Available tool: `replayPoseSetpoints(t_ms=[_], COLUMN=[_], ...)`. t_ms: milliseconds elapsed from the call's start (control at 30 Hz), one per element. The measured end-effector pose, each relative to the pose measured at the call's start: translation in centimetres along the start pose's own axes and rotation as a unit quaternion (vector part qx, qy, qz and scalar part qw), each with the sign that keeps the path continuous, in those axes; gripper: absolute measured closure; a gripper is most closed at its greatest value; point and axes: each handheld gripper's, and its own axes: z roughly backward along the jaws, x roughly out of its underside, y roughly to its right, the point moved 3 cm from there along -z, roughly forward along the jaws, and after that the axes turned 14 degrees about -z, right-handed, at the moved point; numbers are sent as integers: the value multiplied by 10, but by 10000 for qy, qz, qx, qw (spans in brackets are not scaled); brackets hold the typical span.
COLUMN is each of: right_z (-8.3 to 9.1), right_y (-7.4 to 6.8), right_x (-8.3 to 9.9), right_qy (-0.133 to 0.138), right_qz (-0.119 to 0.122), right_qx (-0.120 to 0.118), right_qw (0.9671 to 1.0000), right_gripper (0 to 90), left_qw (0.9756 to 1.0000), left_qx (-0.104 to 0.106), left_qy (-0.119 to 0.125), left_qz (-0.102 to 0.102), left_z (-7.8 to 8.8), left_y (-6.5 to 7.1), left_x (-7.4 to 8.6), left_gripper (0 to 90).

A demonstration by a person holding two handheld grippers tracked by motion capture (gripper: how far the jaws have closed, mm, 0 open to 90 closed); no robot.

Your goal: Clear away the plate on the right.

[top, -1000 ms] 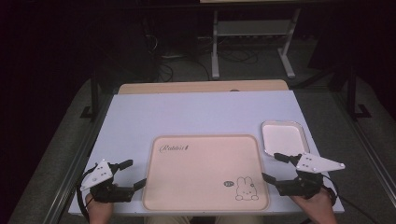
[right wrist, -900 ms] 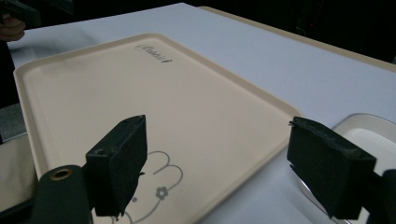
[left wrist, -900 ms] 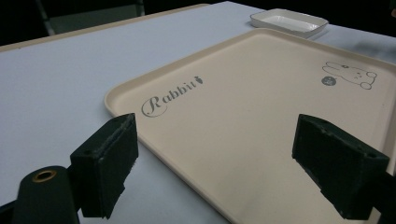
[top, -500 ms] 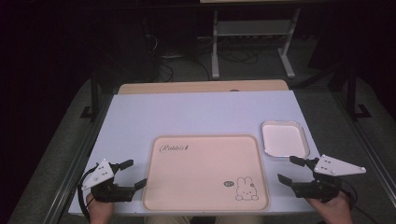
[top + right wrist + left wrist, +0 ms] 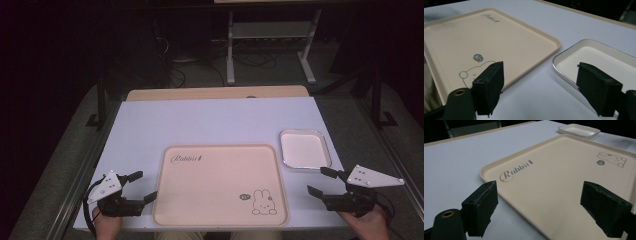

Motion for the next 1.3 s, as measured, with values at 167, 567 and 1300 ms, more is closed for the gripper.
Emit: replayPoseSetpoints(t_ms=[167, 567, 1300], right_z=[6, 15, 16], right_y=[13, 40, 93], right_x=[5, 13, -9], right_qy=[-5, -116, -250], right_qz=[-106, -321, -838], right_qx=[124, 426, 781], right_qw=[9999, 9985, 9931], right_gripper=[215, 215, 238], left_qw=[10000, 10000, 10000], left_qx=[-9, -19, -47], left_qy=[4, -5, 23], left_qz=[3, 8, 69], left_z=[0, 0, 1], left_y=[-1, -1, -2], left_x=[0, 0, 1], left_gripper=[140, 140, 140])
